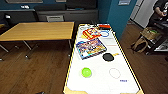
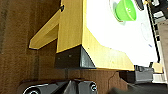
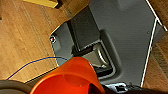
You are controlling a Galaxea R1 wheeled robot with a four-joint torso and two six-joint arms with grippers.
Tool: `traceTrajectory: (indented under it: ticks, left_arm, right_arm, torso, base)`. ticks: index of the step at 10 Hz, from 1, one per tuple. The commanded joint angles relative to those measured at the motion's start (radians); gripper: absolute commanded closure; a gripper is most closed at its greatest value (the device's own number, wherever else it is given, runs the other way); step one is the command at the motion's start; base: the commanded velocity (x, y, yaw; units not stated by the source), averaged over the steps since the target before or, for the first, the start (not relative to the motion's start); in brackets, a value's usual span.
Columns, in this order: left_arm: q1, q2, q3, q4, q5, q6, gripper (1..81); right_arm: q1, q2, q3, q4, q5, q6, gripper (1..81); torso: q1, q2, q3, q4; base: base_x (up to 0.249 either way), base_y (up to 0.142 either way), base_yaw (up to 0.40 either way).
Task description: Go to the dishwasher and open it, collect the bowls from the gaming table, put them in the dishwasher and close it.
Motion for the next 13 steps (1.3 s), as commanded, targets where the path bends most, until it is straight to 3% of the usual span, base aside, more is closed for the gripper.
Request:
traceTrajectory:
  ticks: [1, 7, 11, 13]
  left_arm:
    - [-0.208, 0.000, 0.027, -0.001, 0.183, -0.109, 1.0]
    - [-0.354, 0.185, -0.039, 0.000, 0.301, -0.212, 1.0]
    - [-0.411, 0.308, -0.154, 0.000, 0.347, -0.349, 1.0]
    - [-0.445, 0.368, -0.211, -0.001, 0.379, -0.361, 1.0]
  right_arm:
    - [0.007, 0.004, -0.001, -0.027, -0.067, 0.000, 81.1]
    - [0.026, 0.066, -0.054, -0.025, -0.095, 0.000, 81.1]
    - [0.052, 0.086, -0.059, -0.024, -0.118, 0.008, 81.1]
    - [0.068, 0.096, -0.070, -0.024, -0.138, 0.008, 81.1]
  torso:
    - [0.000, 0.000, 0.000, 0.000]
    - [0.000, 0.000, 0.000, 0.000]
    - [0.000, 0.000, 0.000, 0.000]
    - [0.000, 0.000, 0.000, 0.000]
  base:
    - [0.000, 0.000, 0.000]
    - [0.000, 0.000, 0.000]
    - [0.000, 0.000, 0.000]
    - [0.000, 0.000, 0.000]
